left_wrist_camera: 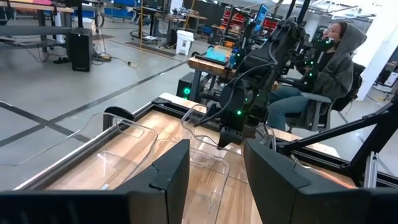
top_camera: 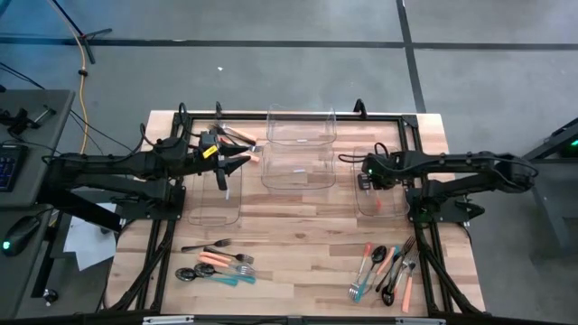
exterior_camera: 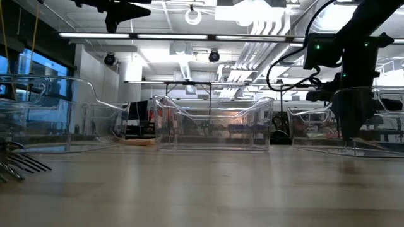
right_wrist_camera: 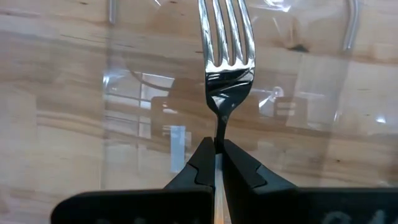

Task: Sort silverware by color (type)
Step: Put the orange fork into the bottom right transparent bin

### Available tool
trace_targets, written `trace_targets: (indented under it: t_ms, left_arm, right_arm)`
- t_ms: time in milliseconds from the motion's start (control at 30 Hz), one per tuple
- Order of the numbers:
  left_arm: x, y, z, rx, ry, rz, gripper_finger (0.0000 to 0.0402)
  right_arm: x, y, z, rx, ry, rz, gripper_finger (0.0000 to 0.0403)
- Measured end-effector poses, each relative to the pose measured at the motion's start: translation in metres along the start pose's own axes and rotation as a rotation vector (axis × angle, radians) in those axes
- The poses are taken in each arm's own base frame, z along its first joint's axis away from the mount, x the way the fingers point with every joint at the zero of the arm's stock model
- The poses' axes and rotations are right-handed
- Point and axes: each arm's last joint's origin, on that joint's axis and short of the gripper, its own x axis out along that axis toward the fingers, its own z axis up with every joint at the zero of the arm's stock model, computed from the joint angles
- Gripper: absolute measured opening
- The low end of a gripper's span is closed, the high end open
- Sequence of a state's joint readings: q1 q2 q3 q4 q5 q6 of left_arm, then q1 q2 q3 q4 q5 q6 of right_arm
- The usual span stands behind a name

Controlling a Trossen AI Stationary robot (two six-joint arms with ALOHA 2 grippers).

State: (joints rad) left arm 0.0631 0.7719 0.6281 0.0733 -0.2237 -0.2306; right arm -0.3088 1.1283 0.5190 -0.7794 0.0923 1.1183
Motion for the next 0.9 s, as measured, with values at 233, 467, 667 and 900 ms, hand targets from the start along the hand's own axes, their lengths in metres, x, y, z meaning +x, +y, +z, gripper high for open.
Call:
trace_targets:
  t_ms: [233, 467, 667, 900]
  left_arm:
    - [0.000, 0.000, 0.000, -0.001, 0.000, 0.000, 0.0140]
    - [0.000, 0.000, 0.000, -0.001, 0.000, 0.000, 0.0140]
    - [0.000, 0.000, 0.000, -0.002, 0.000, 0.000, 0.0140]
    - [0.000, 0.000, 0.001, -0.025, -0.009, -0.005, 0.0140]
  right_arm:
    - [0.001, 0.001, 0.000, -0.001, 0.022, 0.007, 0.0016]
    - [0.001, 0.001, -0.001, -0.025, 0.044, 0.019, 0.0040]
    - [0.000, 0.002, -0.001, -0.030, 0.038, 0.018, 0.0083]
    - [-0.027, 0.008, 0.006, -0.153, -0.016, 0.057, 0.0157]
